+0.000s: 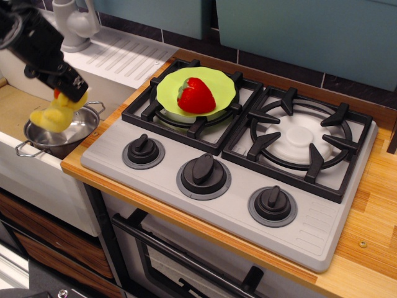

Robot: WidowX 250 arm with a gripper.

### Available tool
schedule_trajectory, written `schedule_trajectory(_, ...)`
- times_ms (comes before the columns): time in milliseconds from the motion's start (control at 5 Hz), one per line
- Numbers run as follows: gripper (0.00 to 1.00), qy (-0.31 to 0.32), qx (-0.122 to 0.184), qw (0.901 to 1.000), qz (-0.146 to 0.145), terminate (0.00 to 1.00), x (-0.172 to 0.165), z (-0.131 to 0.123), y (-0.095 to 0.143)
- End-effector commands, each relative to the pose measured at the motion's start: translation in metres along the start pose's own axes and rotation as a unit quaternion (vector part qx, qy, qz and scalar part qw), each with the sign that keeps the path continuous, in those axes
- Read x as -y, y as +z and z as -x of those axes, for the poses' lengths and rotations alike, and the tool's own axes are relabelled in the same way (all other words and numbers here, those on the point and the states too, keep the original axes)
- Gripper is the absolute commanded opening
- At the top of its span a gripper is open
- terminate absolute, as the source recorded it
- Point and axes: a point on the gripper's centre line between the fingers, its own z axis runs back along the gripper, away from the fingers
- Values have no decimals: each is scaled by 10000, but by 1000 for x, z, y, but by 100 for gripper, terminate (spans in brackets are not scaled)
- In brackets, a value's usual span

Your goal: Put strawberry on plate and stuffedduck in pot or pan in sink

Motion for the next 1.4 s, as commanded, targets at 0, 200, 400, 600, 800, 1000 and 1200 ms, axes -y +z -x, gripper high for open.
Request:
schedule_trajectory(0, 0, -410, 362, 9985, -98, 0, -26, -19, 2)
schedule_trajectory(200, 0, -571, 535, 9969, 6, 0, -35, -19, -7)
schedule_trajectory(400, 0, -694, 592, 9958, 78, 0, -42, -20, -10)
schedule_trajectory(600, 100, -729, 567, 9957, 3, 0, -39, -20, -8)
schedule_trajectory(800, 100, -662, 449, 9968, -24, 0, -33, -22, 0)
schedule_trajectory(1000, 100, -581, 265, 9979, -106, 0, -24, -27, 14)
schedule_trajectory(1200, 100, -439, 9, 9986, -291, 0, -10, -35, 36)
